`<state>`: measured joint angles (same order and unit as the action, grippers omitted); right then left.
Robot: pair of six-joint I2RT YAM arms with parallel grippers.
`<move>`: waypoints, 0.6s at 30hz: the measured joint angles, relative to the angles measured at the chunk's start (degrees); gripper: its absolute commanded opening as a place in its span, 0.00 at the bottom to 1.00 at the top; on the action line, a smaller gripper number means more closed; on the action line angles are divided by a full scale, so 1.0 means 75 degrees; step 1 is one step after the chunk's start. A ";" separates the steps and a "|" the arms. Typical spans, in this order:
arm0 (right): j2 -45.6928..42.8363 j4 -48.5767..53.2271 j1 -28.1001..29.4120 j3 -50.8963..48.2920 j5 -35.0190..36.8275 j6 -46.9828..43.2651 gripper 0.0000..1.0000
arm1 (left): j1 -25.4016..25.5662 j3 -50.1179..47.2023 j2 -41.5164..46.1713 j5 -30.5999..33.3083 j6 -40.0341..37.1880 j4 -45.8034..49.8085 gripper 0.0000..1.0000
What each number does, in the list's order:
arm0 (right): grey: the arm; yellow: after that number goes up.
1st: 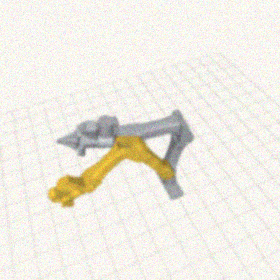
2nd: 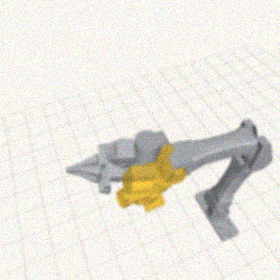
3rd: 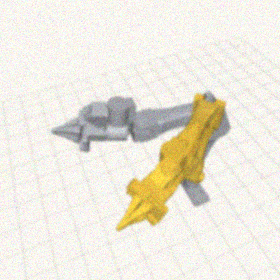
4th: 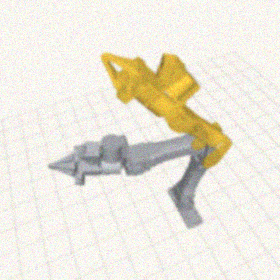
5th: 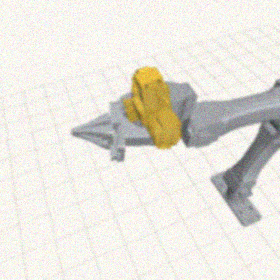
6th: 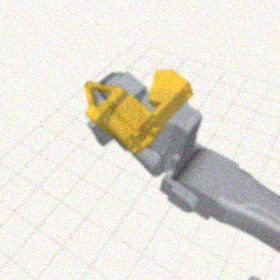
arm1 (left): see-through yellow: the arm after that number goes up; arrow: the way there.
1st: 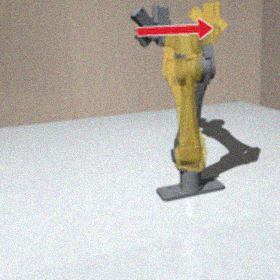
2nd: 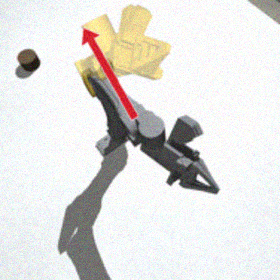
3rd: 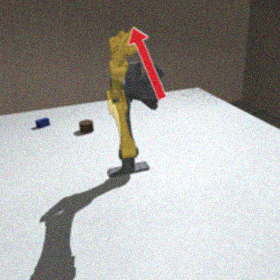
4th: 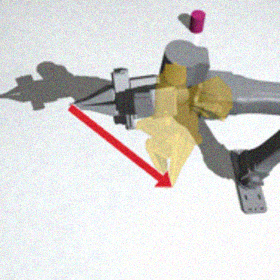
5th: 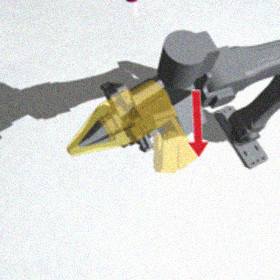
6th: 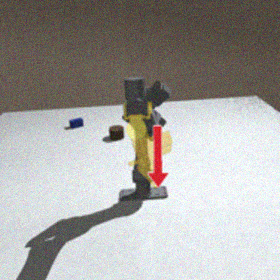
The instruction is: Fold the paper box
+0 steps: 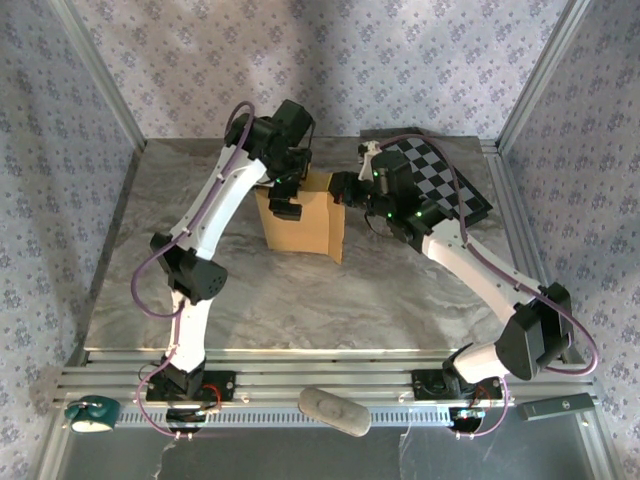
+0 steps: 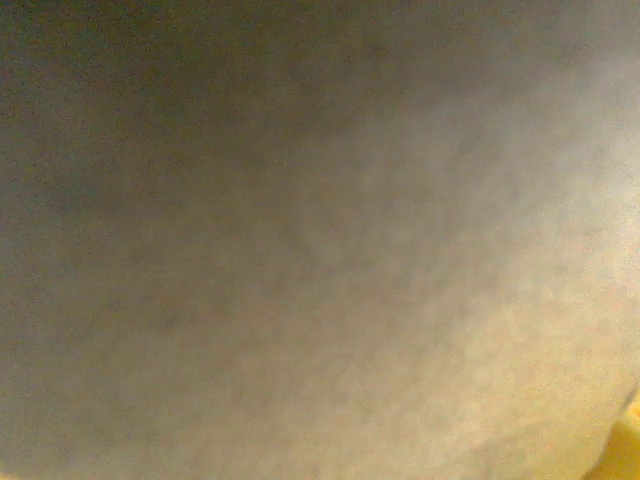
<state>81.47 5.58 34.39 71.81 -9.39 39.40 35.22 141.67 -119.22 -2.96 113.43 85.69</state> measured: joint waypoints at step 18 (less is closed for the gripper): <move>-0.0079 0.0592 -0.0414 0.0376 -0.0632 -0.0525 0.54 | -0.0219 -0.2521 0.1434 0.0079 -0.0003 -0.1343 0.50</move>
<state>80.88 10.02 31.29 74.63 -14.13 35.46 33.58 122.76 -108.47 -2.37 113.40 75.61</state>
